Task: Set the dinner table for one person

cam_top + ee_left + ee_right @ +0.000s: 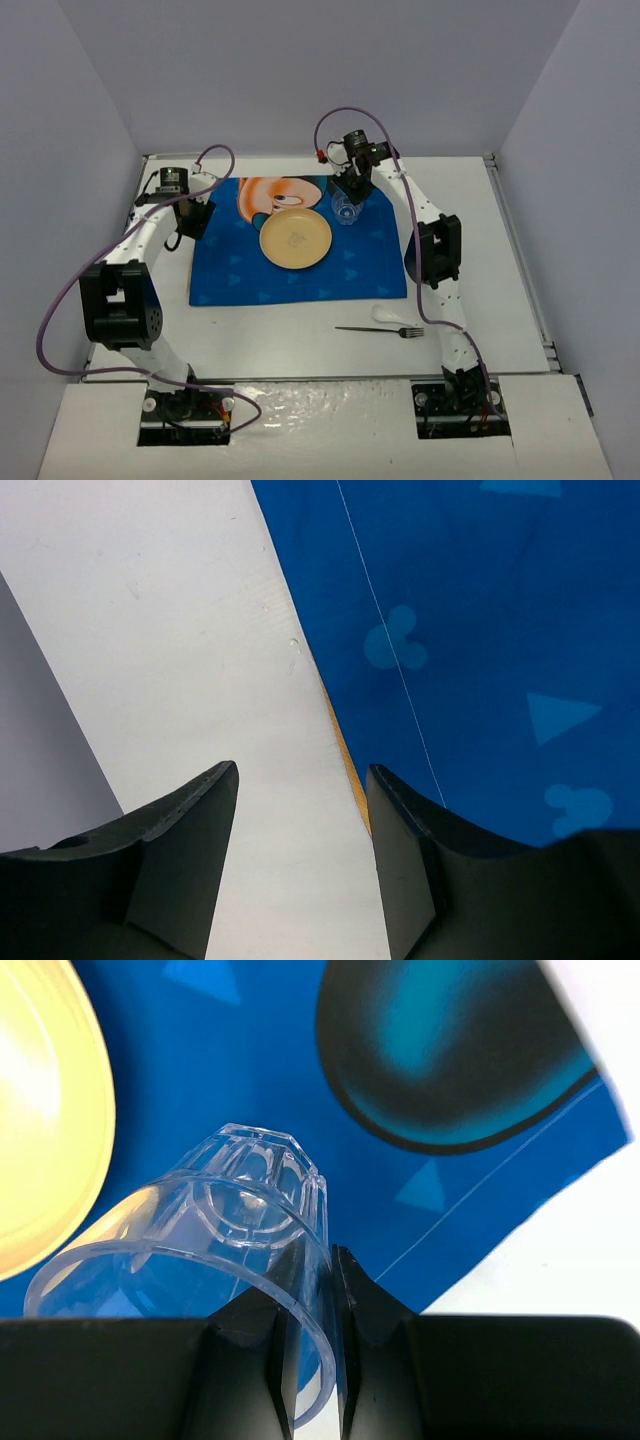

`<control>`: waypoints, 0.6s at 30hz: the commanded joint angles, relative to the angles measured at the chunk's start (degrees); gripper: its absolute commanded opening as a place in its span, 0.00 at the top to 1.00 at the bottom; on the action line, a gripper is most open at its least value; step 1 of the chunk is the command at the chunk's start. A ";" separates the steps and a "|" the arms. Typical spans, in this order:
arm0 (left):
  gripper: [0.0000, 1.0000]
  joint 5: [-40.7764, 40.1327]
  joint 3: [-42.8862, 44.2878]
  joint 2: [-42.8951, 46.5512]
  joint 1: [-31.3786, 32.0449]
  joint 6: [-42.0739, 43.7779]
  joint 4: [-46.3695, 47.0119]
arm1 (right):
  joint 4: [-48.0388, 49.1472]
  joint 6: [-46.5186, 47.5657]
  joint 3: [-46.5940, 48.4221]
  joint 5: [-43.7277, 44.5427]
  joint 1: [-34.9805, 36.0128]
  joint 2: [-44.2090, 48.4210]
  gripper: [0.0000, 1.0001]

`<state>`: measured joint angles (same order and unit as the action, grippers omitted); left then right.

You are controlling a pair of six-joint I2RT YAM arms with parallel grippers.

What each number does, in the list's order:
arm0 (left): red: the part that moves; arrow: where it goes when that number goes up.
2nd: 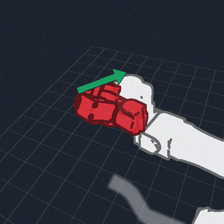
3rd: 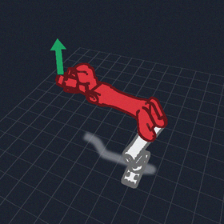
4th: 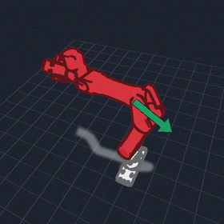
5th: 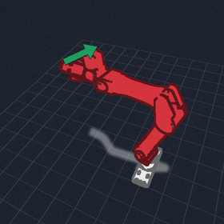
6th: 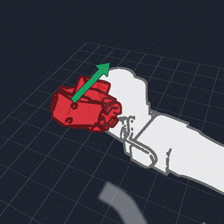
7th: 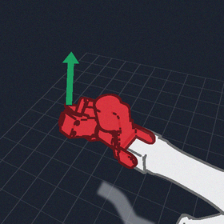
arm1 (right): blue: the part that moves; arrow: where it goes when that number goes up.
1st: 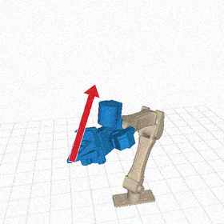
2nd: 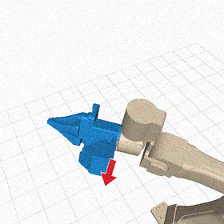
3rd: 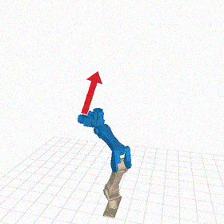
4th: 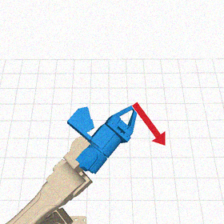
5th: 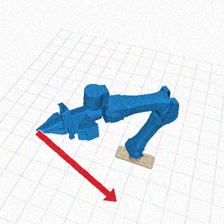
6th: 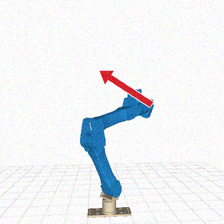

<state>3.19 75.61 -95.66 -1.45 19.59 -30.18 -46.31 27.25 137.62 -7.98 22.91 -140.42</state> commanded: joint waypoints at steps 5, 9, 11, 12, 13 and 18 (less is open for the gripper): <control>0.49 0.57 0.60 3.73 0.26 1.09 1.87 | 7.89 -2.06 6.66 1.95 -3.26 0.52 1.00; 0.49 0.90 0.19 3.64 0.27 1.19 2.15 | 10.06 -2.02 6.83 2.84 -4.68 -0.87 1.00; 0.49 0.89 -0.06 3.64 0.26 1.34 2.16 | 10.63 -1.95 7.34 3.15 -5.35 -1.63 1.00; 0.49 0.85 -0.23 3.64 0.25 1.43 2.23 | 10.71 -1.82 7.51 3.40 -5.55 -2.10 1.00; 0.49 0.85 -0.29 3.62 0.31 1.50 2.25 | 10.73 -1.83 7.59 3.34 -5.75 -2.59 1.00; 0.49 0.85 -0.03 3.19 0.31 1.59 2.23 | 10.88 -2.29 8.02 2.27 -6.21 -3.98 1.00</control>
<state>3.57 75.11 -94.96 -1.45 20.53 -29.95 -38.09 25.56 142.80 -5.89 16.53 -145.13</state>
